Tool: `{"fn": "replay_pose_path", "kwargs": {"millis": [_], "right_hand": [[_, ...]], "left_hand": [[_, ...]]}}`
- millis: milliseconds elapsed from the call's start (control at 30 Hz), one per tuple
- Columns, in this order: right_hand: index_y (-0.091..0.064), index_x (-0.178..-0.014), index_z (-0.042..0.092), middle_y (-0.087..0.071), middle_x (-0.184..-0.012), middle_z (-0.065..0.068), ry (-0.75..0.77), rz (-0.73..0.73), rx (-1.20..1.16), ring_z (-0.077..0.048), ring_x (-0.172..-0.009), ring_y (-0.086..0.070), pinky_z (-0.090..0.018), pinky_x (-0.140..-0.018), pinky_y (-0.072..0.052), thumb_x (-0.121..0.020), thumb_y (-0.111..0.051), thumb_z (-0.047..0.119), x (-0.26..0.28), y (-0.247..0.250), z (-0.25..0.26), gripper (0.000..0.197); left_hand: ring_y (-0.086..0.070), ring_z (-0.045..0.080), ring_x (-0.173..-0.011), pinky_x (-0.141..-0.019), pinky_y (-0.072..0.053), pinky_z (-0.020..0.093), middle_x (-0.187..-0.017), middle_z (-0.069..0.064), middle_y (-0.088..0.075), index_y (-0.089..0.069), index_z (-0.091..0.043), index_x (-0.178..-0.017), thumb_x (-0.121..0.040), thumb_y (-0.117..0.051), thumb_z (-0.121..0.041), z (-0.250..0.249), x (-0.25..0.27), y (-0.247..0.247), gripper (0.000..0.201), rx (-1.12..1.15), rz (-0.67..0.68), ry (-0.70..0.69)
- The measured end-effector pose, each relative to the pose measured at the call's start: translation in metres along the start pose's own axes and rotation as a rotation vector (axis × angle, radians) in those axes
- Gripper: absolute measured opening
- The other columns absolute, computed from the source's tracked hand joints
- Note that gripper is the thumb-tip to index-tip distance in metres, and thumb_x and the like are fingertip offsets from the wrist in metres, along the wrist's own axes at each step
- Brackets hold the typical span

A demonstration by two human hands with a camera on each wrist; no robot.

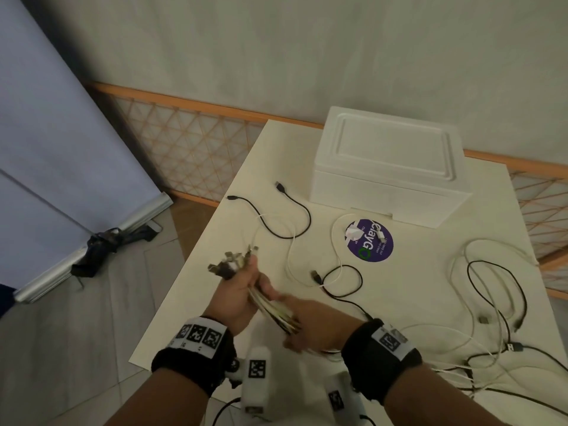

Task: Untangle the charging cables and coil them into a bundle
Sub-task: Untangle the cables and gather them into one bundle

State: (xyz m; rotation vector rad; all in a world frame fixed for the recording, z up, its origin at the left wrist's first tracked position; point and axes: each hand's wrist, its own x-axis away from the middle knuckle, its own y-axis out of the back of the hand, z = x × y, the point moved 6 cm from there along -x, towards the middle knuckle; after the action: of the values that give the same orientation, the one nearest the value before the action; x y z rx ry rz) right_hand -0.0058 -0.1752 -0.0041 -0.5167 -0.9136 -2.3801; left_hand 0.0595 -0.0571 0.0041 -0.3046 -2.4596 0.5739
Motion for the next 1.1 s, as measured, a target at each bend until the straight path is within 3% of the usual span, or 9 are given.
{"fn": "replay_pose_path", "kwargs": {"millis": [67, 133, 300, 400, 500, 667, 800, 967, 1100], "right_hand": [[-0.053, -0.106, 0.020, -0.063, -0.081, 0.000, -0.045, 0.063, 0.111, -0.023, -0.073, -0.067, -0.028, -0.064, -0.051, -0.078, -0.061, 0.020, 0.016, -0.010, -0.026, 0.029], [-0.055, -0.091, 0.020, -0.060, -0.077, 0.003, -0.116, 0.076, 0.190, -0.023, -0.075, -0.066, -0.025, -0.058, -0.046, -0.078, -0.058, 0.022, 0.036, -0.009, -0.059, 0.013], [-0.064, -0.097, 0.032, -0.062, -0.091, 0.015, -0.275, -0.084, 0.074, 0.002, -0.080, -0.056, -0.018, -0.072, -0.045, -0.067, -0.071, 0.058, 0.075, 0.014, -0.119, 0.040], [-0.064, -0.100, 0.028, -0.058, -0.095, 0.015, -0.255, -0.522, 0.111, -0.003, -0.087, -0.055, -0.018, -0.077, -0.041, -0.079, -0.067, 0.052, 0.071, 0.046, -0.128, 0.032], [-0.059, -0.110, 0.022, -0.056, -0.108, 0.004, -0.311, -0.571, 0.315, -0.016, -0.102, -0.053, -0.025, -0.085, -0.043, -0.088, -0.059, 0.037, 0.049, 0.050, -0.135, 0.027], [-0.052, -0.093, 0.019, -0.054, -0.089, 0.000, -0.323, -0.530, 0.340, -0.022, -0.088, -0.057, -0.033, -0.072, -0.046, -0.096, -0.042, 0.028, 0.040, 0.041, -0.130, 0.014], [-0.053, -0.094, 0.020, -0.065, -0.076, 0.003, -0.143, -0.639, 0.120, -0.019, -0.072, -0.059, -0.035, -0.067, -0.048, -0.096, -0.048, 0.029, 0.053, 0.057, -0.091, 0.011], [-0.062, -0.094, 0.024, -0.065, -0.077, 0.006, 0.062, -0.732, 0.200, -0.013, -0.068, -0.057, -0.027, -0.061, -0.044, -0.093, -0.054, 0.033, 0.066, 0.073, -0.043, 0.012], [-0.066, -0.093, 0.026, -0.063, -0.077, 0.011, 0.105, -0.583, 0.175, -0.005, -0.071, -0.053, -0.024, -0.067, -0.044, -0.091, -0.057, 0.032, 0.067, 0.067, -0.031, 0.011]], "left_hand": [[-0.041, 0.014, -0.041, -0.052, -0.046, 0.031, -0.047, -0.001, -0.039, -0.046, -0.019, -0.054, -0.092, -0.052, -0.036, 0.003, -0.003, 0.029, 0.042, 0.114, -0.148, 0.007], [-0.037, 0.011, -0.036, -0.044, -0.045, 0.026, -0.044, -0.005, -0.036, -0.042, -0.021, -0.061, -0.092, -0.053, -0.036, 0.010, -0.004, 0.064, 0.037, 0.189, -0.301, 0.010], [-0.037, 0.007, -0.035, -0.046, -0.041, 0.024, -0.044, -0.008, -0.038, -0.046, -0.023, -0.068, -0.094, -0.053, -0.038, 0.032, 0.005, 0.116, 0.031, 0.226, -0.507, 0.038], [-0.041, 0.011, -0.049, -0.066, -0.044, 0.034, -0.049, -0.007, -0.043, -0.046, -0.022, -0.067, -0.094, -0.053, -0.039, 0.041, 0.004, 0.115, 0.033, 0.203, -0.452, 0.096], [-0.049, 0.013, -0.055, -0.080, -0.047, 0.045, -0.055, -0.005, -0.050, -0.050, -0.020, -0.069, -0.096, -0.053, -0.029, 0.040, 0.001, 0.101, 0.028, 0.219, -0.371, 0.093], [-0.032, 0.008, -0.036, -0.041, -0.036, 0.022, -0.048, -0.004, -0.036, -0.043, -0.019, -0.055, -0.096, -0.050, -0.011, 0.037, -0.001, 0.059, 0.043, 0.181, -0.252, 0.067], [-0.030, 0.007, -0.035, -0.039, -0.030, 0.020, -0.054, -0.001, -0.046, -0.044, -0.016, -0.066, -0.091, -0.056, -0.016, 0.052, -0.001, 0.018, 0.028, 0.084, -0.179, 0.183], [-0.030, 0.007, -0.036, -0.040, -0.032, 0.019, -0.088, 0.016, -0.072, -0.065, -0.002, -0.089, -0.096, -0.054, -0.024, 0.075, -0.004, -0.028, 0.025, -0.098, -0.041, 0.369], [-0.033, 0.006, -0.035, -0.038, -0.033, 0.019, -0.076, 0.007, -0.072, -0.064, -0.004, -0.094, -0.094, -0.055, -0.012, 0.079, -0.012, -0.042, 0.012, -0.036, -0.095, 0.338]]}}
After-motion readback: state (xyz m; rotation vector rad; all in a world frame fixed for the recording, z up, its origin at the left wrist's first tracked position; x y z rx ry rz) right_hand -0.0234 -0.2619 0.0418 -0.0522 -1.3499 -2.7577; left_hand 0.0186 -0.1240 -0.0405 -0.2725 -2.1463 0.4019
